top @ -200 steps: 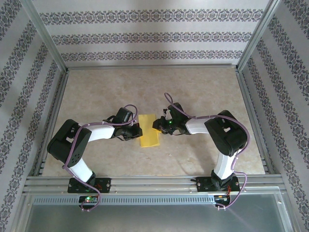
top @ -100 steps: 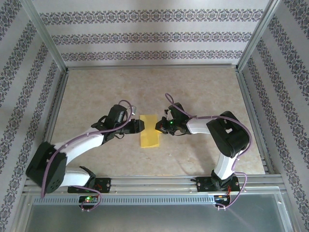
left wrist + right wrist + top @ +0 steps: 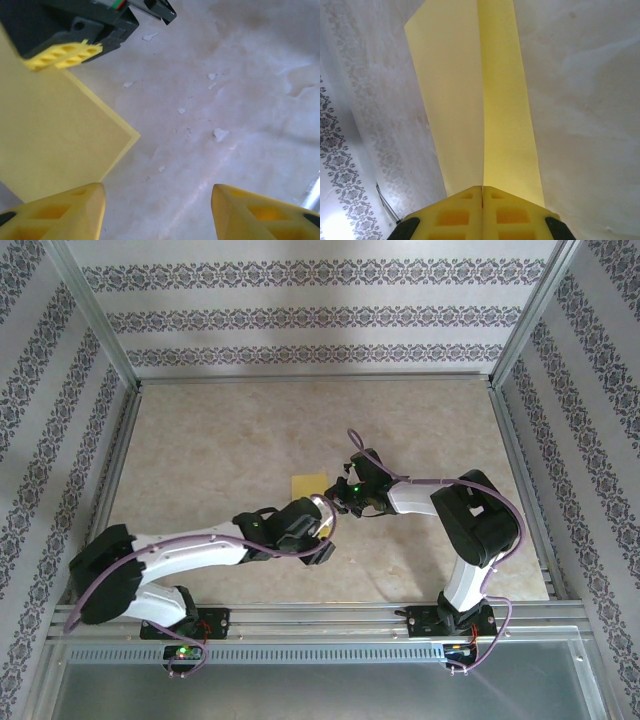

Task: Fold a paper plane with a square sheet of paper (fold left side to right side)
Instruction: Fold the triangle a second time at the center of the table.

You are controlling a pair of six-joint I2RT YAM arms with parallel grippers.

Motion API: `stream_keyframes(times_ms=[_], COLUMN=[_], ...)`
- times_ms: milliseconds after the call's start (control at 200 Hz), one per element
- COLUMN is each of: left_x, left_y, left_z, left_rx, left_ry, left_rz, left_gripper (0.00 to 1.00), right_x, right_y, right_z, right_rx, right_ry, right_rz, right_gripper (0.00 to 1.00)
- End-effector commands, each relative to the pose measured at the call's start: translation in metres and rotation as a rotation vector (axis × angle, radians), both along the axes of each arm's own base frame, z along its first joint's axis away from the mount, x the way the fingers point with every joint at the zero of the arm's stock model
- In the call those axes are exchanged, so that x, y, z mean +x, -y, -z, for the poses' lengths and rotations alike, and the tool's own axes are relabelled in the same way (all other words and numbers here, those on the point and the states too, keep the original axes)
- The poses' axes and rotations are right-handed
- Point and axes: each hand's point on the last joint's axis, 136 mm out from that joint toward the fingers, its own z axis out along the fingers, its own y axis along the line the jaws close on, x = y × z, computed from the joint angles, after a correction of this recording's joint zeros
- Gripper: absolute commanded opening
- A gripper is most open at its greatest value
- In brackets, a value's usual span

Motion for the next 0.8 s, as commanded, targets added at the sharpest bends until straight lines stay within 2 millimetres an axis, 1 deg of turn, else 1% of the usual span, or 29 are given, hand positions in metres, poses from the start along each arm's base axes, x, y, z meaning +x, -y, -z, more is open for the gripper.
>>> stream_keyframes(times_ms=[0,85,200,280,320,395,545,660,715,794], left_x=[0.011,0.017,0.025,0.03,0.031,0.033,0.031,0.03,0.029,0.029], left_y=[-0.006,-0.004,0.0,-0.001,-0.002,-0.005,-0.005,-0.002,-0.002,0.0], left_z=[0.01,0.019,0.025,0.028,0.029,0.029,0.025,0.017,0.012,0.006], left_rx=[0.179,0.245,0.299,0.33,0.344,0.357,0.324,0.268,0.242,0.197], left_ry=[0.092,0.11,0.128,0.14,0.144,0.153,0.154,0.157,0.157,0.14], left_rz=[0.039,0.042,0.042,0.035,0.03,0.018,0.01,0.002,-0.005,-0.014], left_gripper=[0.59,0.6,0.6,0.56,0.53,0.43,0.16,0.0,0.0,0.0], right_x=[0.007,0.007,0.006,0.005,0.006,0.006,0.007,0.009,0.012,0.017], right_y=[-0.002,-0.002,-0.003,-0.003,-0.003,-0.002,-0.002,0.001,0.002,0.005], right_z=[-0.016,-0.017,-0.017,-0.018,-0.018,-0.017,-0.016,-0.017,-0.021,-0.03], right_rx=[0.028,0.029,0.034,0.033,0.033,0.03,0.024,0.003,-0.006,-0.021], right_ry=[0.016,0.014,0.013,0.014,0.015,0.015,0.02,0.031,0.046,0.079], right_rz=[0.011,0.01,0.006,0.004,0.005,0.005,0.003,-0.001,-0.006,-0.016], right_gripper=[0.01,0.01,0.01,0.01,0.01,0.01,0.02,0.06,0.08,0.15])
